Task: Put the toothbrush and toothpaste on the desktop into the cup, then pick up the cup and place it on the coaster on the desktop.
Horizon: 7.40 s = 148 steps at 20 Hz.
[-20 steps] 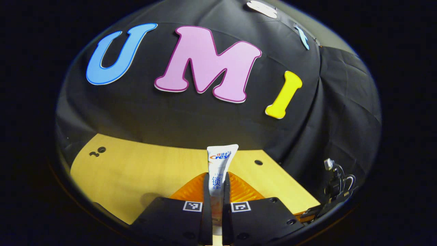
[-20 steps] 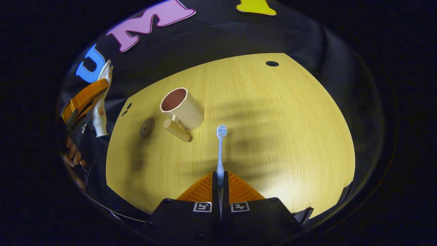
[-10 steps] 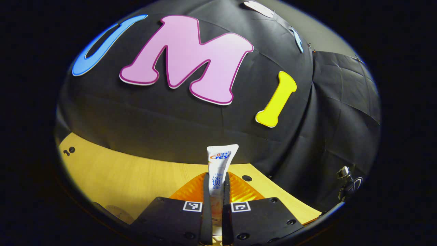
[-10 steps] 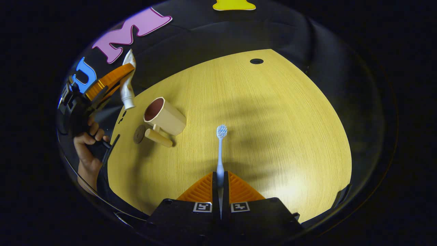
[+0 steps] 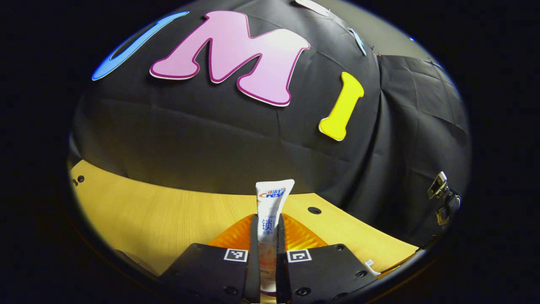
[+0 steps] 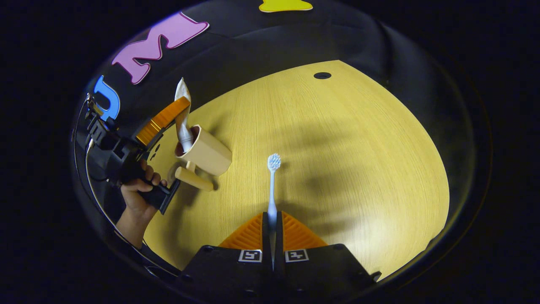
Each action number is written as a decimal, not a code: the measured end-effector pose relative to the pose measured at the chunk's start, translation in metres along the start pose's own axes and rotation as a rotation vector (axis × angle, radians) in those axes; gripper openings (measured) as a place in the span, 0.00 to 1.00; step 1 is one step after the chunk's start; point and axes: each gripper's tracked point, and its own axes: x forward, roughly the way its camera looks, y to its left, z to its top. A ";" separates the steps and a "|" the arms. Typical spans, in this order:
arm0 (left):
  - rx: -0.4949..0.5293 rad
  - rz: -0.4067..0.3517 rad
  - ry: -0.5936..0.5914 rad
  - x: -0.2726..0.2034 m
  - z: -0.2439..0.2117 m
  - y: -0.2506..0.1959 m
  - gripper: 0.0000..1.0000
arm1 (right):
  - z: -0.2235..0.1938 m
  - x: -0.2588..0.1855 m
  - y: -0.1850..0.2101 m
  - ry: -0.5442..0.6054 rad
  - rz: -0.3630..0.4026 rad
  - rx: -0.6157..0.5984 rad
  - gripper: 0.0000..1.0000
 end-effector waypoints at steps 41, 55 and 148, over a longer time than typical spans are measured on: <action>-0.133 0.200 0.068 -0.215 -0.068 0.023 0.95 | 0.158 0.055 0.171 -0.693 0.355 -0.138 0.05; -0.147 0.199 0.103 -0.213 -0.085 0.018 0.96 | 0.104 0.055 0.156 -0.592 0.284 -0.306 0.81; -0.303 0.533 0.316 -0.491 -0.113 0.089 0.96 | 0.000 0.157 0.327 0.286 -0.037 -0.626 0.26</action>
